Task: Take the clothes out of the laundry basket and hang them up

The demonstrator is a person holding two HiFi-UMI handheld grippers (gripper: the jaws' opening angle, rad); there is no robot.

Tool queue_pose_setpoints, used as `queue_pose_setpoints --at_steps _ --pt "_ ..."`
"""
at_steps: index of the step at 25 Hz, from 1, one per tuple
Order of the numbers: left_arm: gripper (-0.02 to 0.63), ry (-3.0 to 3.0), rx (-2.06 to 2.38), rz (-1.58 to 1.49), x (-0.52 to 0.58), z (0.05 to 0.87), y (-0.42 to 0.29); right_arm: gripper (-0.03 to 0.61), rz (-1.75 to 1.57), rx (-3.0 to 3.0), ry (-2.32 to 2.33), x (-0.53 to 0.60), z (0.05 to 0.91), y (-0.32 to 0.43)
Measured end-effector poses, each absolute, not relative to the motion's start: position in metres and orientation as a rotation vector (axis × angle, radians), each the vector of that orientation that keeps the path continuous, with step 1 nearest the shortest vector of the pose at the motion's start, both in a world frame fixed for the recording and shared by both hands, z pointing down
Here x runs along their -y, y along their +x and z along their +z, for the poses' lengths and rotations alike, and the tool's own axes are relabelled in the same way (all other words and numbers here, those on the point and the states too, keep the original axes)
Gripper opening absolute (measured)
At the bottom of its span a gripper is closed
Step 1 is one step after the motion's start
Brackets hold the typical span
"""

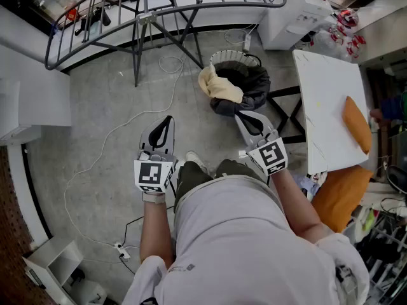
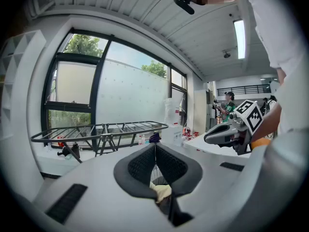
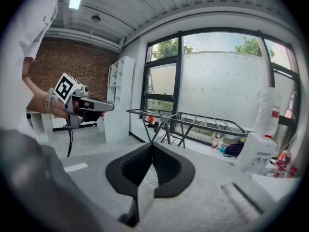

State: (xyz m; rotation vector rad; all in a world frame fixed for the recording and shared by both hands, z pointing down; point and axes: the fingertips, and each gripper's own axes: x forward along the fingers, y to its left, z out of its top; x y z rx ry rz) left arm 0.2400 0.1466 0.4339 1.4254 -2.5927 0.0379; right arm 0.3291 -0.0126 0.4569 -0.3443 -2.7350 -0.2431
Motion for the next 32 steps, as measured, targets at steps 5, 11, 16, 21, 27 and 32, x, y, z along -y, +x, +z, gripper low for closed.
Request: queue_pose_setpoints --at_steps 5,11,16,21,27,32 --pt "0.003 1.393 2.579 -0.008 -0.189 0.446 0.207 0.006 -0.295 2.715 -0.344 -0.021 0.460 0.296" --pt "0.003 1.398 2.570 -0.017 -0.206 0.452 0.186 0.008 -0.365 2.689 -0.382 -0.038 0.457 0.272" --pt "0.003 1.342 2.566 -0.016 -0.212 0.460 0.172 0.012 -0.553 2.574 -0.430 -0.028 0.473 0.255" --pt "0.003 1.237 2.547 0.004 -0.211 0.477 0.162 0.015 -0.563 2.510 -0.526 -0.016 0.495 0.226" --pt "0.003 1.056 2.549 0.018 -0.186 0.490 0.112 0.026 -0.500 2.432 -0.676 0.021 0.533 0.153" --pt "0.003 0.872 2.503 -0.026 -0.153 0.508 0.073 0.031 -0.454 2.314 -0.798 0.066 0.580 0.086"
